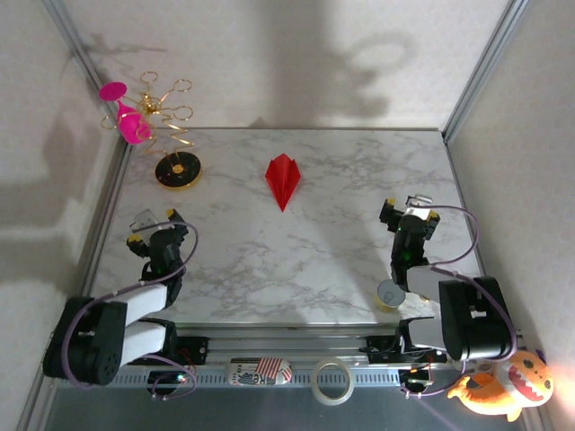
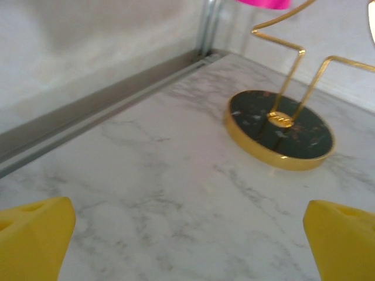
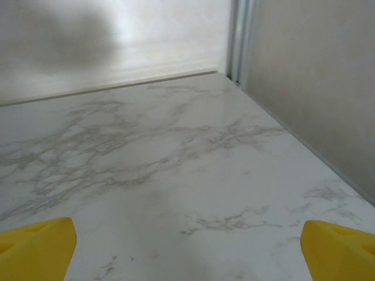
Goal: Fold a paper plane with a square sheet of paper (pick it up from the middle)
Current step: Reset both arms
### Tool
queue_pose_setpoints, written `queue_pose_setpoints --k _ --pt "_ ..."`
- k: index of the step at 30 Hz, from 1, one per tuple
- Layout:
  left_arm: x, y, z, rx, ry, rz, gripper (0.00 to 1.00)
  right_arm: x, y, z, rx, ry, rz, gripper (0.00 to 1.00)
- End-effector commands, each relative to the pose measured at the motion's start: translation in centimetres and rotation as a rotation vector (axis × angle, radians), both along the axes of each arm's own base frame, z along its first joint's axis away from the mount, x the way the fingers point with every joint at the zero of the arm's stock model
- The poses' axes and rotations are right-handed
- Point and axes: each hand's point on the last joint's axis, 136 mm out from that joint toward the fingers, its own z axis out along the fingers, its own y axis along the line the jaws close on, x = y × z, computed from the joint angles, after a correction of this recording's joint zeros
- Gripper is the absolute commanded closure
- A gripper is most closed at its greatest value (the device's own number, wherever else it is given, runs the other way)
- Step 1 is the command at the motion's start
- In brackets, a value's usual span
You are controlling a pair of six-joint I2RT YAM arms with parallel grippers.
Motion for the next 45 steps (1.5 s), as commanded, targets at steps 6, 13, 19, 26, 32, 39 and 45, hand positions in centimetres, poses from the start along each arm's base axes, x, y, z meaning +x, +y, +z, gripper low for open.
queue_pose_setpoints --k 6,13,19,26,32,39,45 --pt "3.8 -4.6 3.1 0.066 -0.147 -0.358 0.00 0.7 1.8 0.7 -0.032 -0.108 0.178 0.01" --pt "4.2 -6.2 1.6 0.077 -0.141 -0.469 0.00 0.8 2.5 -0.4 -0.022 -0.103 0.250 0.01" --pt "5.1 -6.3 0.5 0.074 -0.097 -0.477 0.01 0.8 2.2 -1.0 -0.012 -0.103 0.244 0.01" --pt "5.6 -5.6 0.3 0.086 -0.070 -0.386 0.01 0.9 2.0 -1.1 0.002 -0.094 0.246 0.01" --pt "5.6 -5.5 0.2 0.086 -0.065 -0.386 0.01 0.9 2.1 -1.1 0.002 -0.094 0.246 0.01" --pt "5.7 -5.6 0.1 0.086 -0.058 -0.388 0.01 1.0 2.1 -1.1 0.002 -0.092 0.249 0.01" --pt "5.7 -5.6 0.2 0.085 -0.061 -0.387 0.01 0.9 2.1 -1.1 0.002 -0.095 0.247 0.01"
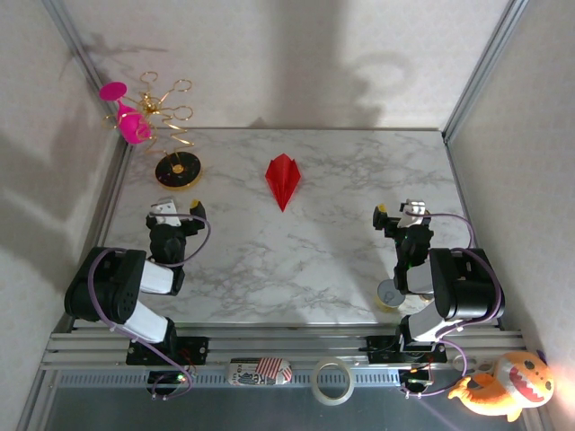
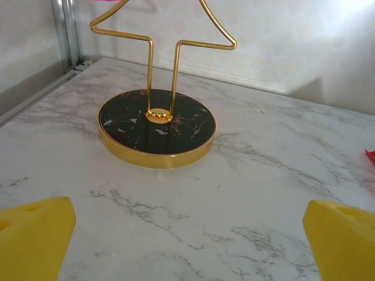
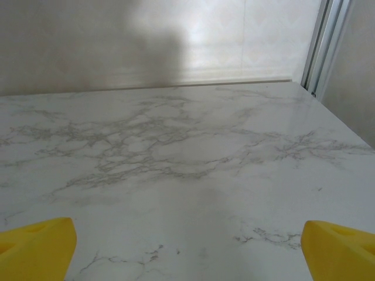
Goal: Fold a paper plane with a square sheet of paper (pick it up from the middle)
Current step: Reset both arms
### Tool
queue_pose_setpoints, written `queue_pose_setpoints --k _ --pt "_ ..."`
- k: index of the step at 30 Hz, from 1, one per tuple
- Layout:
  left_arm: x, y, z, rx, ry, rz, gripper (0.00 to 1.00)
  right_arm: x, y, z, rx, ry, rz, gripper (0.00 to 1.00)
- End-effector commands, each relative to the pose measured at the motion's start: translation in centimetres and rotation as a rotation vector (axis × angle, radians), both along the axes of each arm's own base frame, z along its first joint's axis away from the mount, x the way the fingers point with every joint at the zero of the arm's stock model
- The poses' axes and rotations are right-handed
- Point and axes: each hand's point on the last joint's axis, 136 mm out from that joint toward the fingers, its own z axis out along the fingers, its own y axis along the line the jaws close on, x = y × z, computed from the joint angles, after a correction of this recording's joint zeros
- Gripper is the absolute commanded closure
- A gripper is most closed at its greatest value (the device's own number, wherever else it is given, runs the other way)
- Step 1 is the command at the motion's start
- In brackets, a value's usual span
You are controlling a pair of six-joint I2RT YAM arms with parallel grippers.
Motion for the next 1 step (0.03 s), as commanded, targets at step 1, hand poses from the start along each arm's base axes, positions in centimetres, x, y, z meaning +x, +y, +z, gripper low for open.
queue_pose_setpoints --k 1 --pt "0.42 -0.06 0.66 0.013 -0.017 0.007 0.01 0.20 -0.20 0.83 0.002 -0.036 -0.005 0.01"
